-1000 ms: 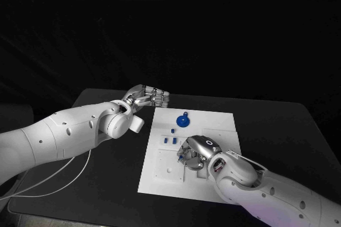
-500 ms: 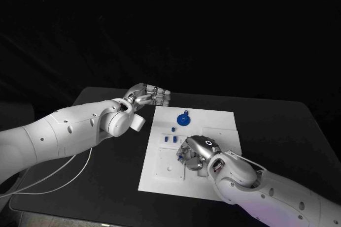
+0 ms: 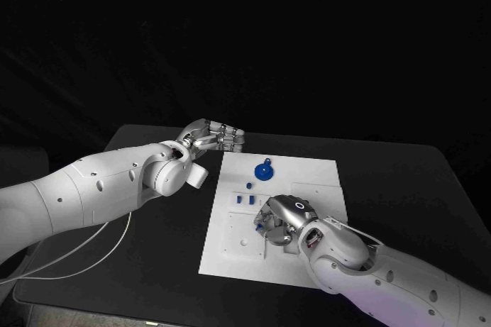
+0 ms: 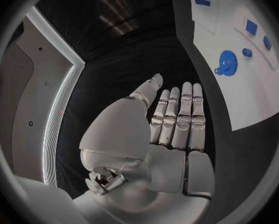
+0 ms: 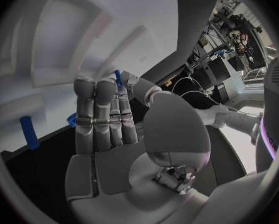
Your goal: Assemble the parts on the task board
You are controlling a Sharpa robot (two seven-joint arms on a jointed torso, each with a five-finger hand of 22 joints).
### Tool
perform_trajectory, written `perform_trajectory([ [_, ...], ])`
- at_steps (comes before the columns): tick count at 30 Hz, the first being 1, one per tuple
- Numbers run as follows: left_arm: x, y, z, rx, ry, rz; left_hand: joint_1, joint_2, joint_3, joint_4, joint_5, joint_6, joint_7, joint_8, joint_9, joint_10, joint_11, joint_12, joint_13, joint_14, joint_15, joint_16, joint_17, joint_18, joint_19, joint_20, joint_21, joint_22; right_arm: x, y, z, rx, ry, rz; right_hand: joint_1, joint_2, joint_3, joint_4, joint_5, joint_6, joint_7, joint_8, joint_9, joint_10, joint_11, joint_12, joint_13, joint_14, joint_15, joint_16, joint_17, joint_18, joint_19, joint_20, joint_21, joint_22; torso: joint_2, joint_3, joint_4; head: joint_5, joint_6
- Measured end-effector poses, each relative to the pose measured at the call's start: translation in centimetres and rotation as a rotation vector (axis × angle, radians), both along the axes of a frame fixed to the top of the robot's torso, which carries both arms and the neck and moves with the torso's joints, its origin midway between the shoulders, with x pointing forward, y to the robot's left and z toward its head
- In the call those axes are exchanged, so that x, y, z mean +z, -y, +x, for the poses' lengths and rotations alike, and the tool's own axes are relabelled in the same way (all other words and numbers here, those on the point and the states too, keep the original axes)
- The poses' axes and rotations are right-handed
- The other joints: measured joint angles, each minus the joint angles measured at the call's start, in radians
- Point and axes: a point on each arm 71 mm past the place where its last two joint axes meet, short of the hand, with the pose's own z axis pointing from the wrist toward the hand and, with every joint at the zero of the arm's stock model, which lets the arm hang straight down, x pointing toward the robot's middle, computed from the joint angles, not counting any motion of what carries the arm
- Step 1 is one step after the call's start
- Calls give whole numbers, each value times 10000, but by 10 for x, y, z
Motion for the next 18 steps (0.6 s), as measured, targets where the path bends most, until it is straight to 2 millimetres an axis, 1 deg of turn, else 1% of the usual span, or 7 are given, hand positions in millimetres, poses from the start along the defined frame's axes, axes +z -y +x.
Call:
perform_trajectory([
  [13,0,1,0,-30,-26,-3,0,0,0,0,0,0,0,0,0,0,0,0,0,0,0,0,0,-1,16,16,0,-13,-2,-5,-2,73,59,-206,-23,-24,28,-29,-40,-2,-2,-21,-9,-2,2,0,-1,2,1,0,-2,3,1,0,-116,7,4,-6,1,-14,-11],
  [14,0,1,0,-32,-28,-3,0,0,0,0,0,0,0,0,0,0,0,0,0,0,0,0,0,0,16,16,0,-13,-2,-5,-2,77,63,-222,-23,-23,26,-27,-40,-35,6,-21,-11,-25,25,0,-1,1,1,0,-2,3,1,1,-136,6,4,-6,1,-15,-11],
  [15,0,2,0,-36,-31,-4,0,0,0,0,0,0,0,0,0,0,0,0,0,0,0,0,0,0,16,17,0,-13,-3,-6,-3,80,52,-255,-25,-22,-38,37,13,-91,53,-21,-16,-115,42,0,-2,-10,11,0,-2,3,1,0,-178,6,4,-6,3,-15,-11],
  [17,0,2,0,-40,-40,-7,9,10,0,0,0,0,0,0,0,0,0,0,0,0,0,0,0,0,16,16,5,-40,-4,-6,-3,81,20,-322,-27,-22,-200,199,325,-183,110,-24,-34,-221,80,0,-2,-15,15,0,-2,4,1,0,-241,6,4,-6,5,-20,-11],
  [18,0,2,0,-41,-45,-9,40,40,0,0,0,0,0,0,0,0,0,0,0,0,0,0,0,-1,16,16,39,-68,-4,-7,-3,86,13,-341,-29,-23,-254,253,385,-226,97,-26,-34,-265,107,0,-2,-15,15,0,-2,4,1,1,-279,6,4,-6,5,-20,-11],
])
